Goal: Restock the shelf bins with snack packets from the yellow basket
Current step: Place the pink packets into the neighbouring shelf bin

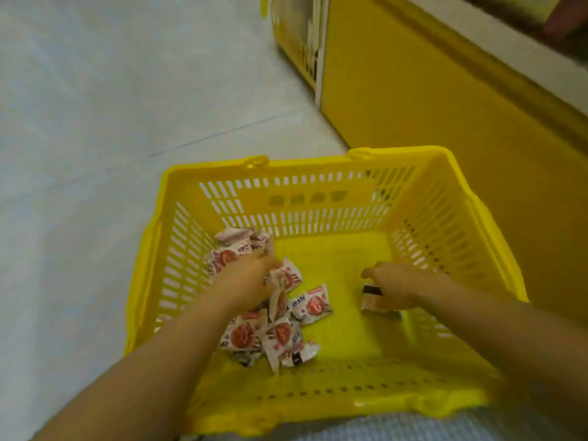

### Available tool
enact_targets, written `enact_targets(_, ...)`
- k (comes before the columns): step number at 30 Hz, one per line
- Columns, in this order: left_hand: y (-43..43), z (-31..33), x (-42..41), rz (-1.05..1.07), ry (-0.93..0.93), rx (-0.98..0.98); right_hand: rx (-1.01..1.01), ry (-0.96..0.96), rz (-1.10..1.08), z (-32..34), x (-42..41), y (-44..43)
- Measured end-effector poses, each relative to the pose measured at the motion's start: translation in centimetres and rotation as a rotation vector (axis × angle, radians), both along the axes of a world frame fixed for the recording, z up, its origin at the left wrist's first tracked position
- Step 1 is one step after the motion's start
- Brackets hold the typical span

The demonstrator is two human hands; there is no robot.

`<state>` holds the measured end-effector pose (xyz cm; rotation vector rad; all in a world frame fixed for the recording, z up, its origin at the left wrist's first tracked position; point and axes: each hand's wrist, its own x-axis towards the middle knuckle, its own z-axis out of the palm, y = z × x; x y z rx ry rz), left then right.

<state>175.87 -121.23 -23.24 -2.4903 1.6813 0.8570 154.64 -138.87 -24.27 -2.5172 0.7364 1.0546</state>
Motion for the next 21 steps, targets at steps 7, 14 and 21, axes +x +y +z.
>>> enact_targets(7,-1.8,-3.7,-2.2,-0.112,-0.233,0.243,0.004,0.036,-0.147,-6.3,0.2,0.6)
enact_targets(14,-2.8,-4.9,-0.7,0.231,0.139,0.133,0.060,0.162,-0.129,-6.6,-0.2,0.7)
enact_targets(21,-3.2,-6.1,-1.2,0.080,0.135,0.265,0.110,0.260,-0.030,-5.7,-0.3,1.3)
